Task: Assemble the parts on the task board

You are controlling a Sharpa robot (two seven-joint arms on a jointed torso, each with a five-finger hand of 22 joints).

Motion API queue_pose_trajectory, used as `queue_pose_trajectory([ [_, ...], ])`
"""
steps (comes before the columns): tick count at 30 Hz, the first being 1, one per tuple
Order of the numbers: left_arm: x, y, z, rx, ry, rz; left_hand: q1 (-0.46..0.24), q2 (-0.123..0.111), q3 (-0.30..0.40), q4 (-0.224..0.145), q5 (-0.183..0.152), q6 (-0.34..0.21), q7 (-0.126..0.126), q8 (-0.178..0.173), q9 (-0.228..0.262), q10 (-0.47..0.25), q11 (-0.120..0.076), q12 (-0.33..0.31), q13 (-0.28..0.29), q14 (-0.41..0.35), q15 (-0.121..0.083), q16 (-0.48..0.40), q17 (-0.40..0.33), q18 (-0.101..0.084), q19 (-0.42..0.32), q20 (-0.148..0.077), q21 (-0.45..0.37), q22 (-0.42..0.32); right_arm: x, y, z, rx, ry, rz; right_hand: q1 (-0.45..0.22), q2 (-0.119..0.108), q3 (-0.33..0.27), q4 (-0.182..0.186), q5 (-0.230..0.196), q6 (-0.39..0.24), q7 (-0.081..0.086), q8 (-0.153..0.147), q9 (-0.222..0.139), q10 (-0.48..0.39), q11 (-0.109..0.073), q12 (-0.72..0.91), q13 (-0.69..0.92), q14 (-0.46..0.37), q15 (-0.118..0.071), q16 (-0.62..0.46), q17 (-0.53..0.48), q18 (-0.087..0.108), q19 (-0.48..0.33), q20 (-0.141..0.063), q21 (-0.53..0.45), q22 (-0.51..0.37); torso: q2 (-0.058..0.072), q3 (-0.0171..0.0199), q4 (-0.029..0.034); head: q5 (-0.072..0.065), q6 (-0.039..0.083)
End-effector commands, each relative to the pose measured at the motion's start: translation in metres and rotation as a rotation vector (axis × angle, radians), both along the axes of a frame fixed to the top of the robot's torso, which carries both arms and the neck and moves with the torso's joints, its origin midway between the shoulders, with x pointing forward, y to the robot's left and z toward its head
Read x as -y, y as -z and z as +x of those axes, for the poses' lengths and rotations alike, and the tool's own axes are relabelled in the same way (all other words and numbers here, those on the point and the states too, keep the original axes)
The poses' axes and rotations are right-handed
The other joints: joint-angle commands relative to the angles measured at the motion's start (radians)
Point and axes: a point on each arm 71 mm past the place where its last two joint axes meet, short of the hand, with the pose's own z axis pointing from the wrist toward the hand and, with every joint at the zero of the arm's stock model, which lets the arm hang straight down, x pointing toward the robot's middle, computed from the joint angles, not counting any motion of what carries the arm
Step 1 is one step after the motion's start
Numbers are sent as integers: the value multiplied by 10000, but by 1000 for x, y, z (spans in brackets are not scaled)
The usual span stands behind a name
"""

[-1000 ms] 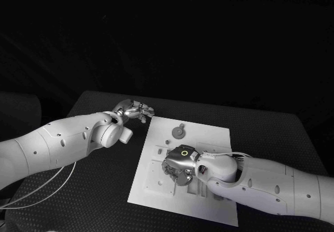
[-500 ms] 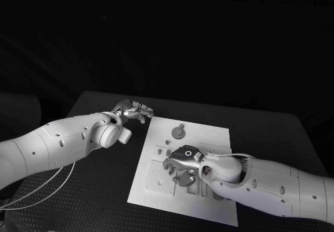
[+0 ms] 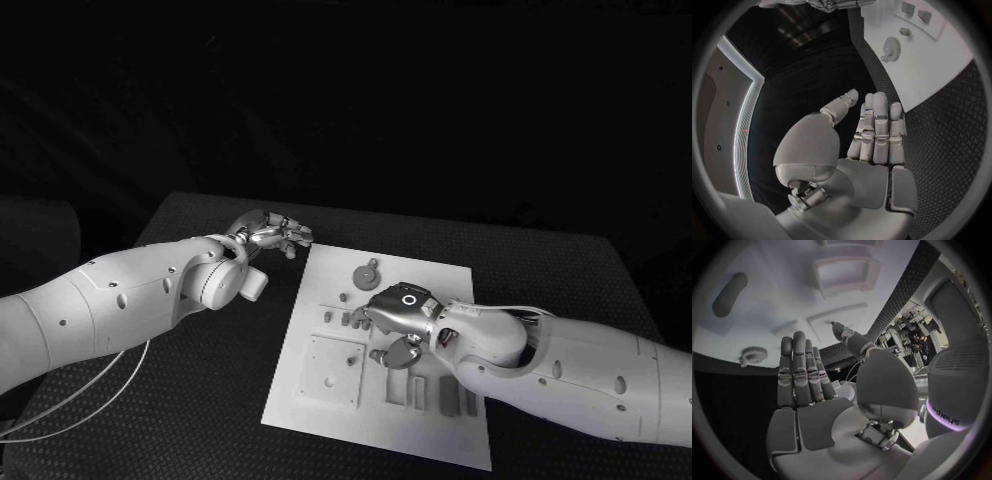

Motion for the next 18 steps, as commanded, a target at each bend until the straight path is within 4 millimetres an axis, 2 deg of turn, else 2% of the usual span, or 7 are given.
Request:
queue_pose_trajectory([
  [1,2,-1,0,-9,154,-109,-102,-12,-17,48,-3,-92,-1,40,-10,-12,24,-55,12,65,-22,-35,12,-105,56,-454,-48,12,14,-13,11,-204,521,610,30,0,167,27,-95,68,-111,77,35,45,-72,60,-14,32,-98,18,28,152,16,-37,7,16,-2,6,2,-60,67],
  [5,2,-1,0,18,132,-57,-101,-11,-17,49,-5,-92,-1,41,-10,-11,23,-55,14,66,-22,-36,13,-105,60,-454,-47,13,39,-30,24,-520,1177,873,64,12,355,186,-95,271,-275,246,97,223,-145,121,-23,230,-176,113,99,152,220,-106,118,75,0,0,23,-116,109],
  [9,2,-1,0,58,265,-135,-100,-29,-22,46,-7,-87,-3,48,-8,-6,22,-53,17,65,-22,-40,16,-104,63,-454,-48,17,63,-39,31,-900,1644,772,34,17,273,271,-103,309,-336,294,106,349,-199,157,-26,412,-240,209,169,152,404,-184,230,138,-5,-18,-9,-183,145],
  [13,3,-1,-1,52,327,-169,-97,-38,-24,42,-7,-83,-4,53,-8,-4,22,-52,20,60,-21,-47,17,-104,61,-453,-52,19,82,-39,31,-1175,1969,285,-21,25,50,271,105,289,-369,306,94,429,-232,159,-43,490,-275,249,232,152,488,-241,291,191,1,-13,7,-212,154],
  [18,3,-1,-1,47,335,-171,-93,-35,-22,42,-6,-81,-5,58,-7,-1,22,-51,22,54,-21,-54,18,-104,59,-452,-56,20,94,-34,32,-1311,2213,-339,-243,29,-342,221,65,221,-480,293,70,355,-193,82,-95,419,-243,207,265,152,408,-217,259,218,1,-2,7,-186,130],
])
